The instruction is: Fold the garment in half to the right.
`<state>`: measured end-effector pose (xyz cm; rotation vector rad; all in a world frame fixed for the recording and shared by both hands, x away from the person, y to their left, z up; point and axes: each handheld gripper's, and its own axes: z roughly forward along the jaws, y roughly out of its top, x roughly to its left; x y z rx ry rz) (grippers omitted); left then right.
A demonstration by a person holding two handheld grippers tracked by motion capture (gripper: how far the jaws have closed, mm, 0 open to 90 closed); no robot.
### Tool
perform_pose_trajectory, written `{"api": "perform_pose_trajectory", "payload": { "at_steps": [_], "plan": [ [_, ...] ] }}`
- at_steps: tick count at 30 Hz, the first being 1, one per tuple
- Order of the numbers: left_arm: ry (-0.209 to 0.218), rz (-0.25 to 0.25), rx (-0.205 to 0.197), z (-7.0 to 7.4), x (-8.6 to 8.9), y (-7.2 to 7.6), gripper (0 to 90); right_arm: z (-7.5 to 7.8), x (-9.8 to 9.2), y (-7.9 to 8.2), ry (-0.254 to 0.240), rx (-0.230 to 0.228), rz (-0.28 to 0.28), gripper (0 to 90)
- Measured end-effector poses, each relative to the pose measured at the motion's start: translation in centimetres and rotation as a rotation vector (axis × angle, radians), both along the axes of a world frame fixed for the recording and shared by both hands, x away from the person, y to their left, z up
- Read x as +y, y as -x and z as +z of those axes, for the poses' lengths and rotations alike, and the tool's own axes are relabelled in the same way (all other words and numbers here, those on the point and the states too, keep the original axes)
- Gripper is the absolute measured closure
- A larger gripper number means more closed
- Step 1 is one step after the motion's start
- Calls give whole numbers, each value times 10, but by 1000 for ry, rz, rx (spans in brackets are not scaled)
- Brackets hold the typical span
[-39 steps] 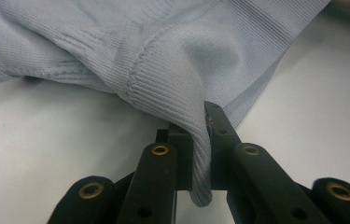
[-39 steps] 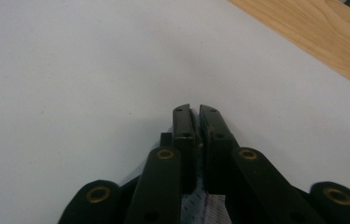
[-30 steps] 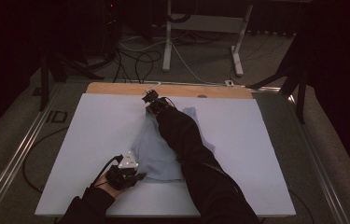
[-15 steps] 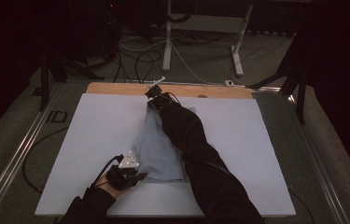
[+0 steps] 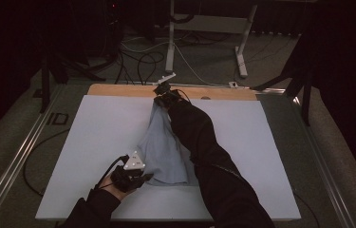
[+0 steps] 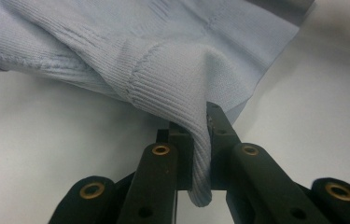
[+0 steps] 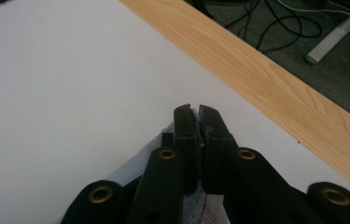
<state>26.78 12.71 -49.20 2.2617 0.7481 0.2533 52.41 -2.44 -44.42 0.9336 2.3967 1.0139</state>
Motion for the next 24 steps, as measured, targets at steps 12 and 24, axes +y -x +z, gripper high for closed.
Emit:
{"api": "perform_pose_trajectory", "payload": {
  "at_steps": [12,24],
  "plan": [
    [-11,-40,-27,14,-16,-1,856,8,-17,4,-24,-1,-7,877],
    [-28,-75,-34,19,-29,-2,856,14,-36,7,-47,-11,-14,876]
  ]
}}
